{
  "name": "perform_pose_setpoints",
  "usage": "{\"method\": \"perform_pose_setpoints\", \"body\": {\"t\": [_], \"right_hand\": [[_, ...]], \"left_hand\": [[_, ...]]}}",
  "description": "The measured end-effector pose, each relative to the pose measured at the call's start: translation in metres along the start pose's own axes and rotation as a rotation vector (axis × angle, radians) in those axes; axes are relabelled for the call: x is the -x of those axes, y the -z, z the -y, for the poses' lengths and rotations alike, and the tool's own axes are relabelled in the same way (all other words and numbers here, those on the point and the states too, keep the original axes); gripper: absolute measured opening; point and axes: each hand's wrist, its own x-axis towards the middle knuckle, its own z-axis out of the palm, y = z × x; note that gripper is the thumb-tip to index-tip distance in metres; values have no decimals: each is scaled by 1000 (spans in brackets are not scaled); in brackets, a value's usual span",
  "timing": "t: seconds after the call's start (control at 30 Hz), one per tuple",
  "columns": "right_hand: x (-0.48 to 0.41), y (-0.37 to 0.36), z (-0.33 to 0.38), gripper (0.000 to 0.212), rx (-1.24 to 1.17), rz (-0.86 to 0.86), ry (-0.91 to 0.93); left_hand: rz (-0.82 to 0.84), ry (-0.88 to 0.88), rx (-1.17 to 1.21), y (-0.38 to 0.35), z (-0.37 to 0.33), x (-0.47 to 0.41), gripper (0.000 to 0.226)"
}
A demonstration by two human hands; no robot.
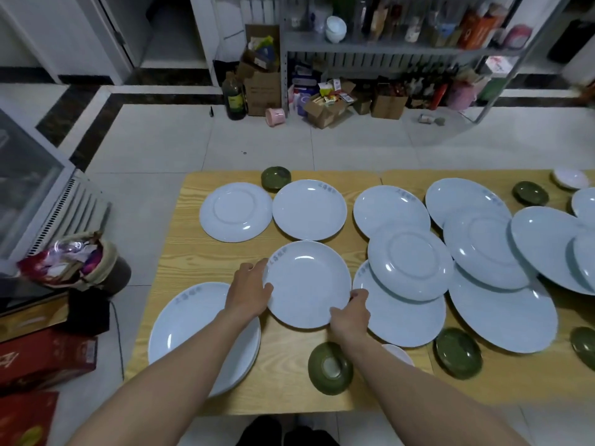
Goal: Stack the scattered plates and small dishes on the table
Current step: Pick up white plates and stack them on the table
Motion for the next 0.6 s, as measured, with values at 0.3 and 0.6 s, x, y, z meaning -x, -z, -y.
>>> {"method": "perform_pose_setpoints", "body": {"t": [0.3, 0.6], "right_hand": [[9, 21, 25, 68, -369, -29, -18], [-6, 58, 66, 70, -702, -66, 14]], "left_hand": [[-82, -44, 80, 27, -4, -9, 55], [-85, -68, 209, 34, -36, -30, 54]]}}
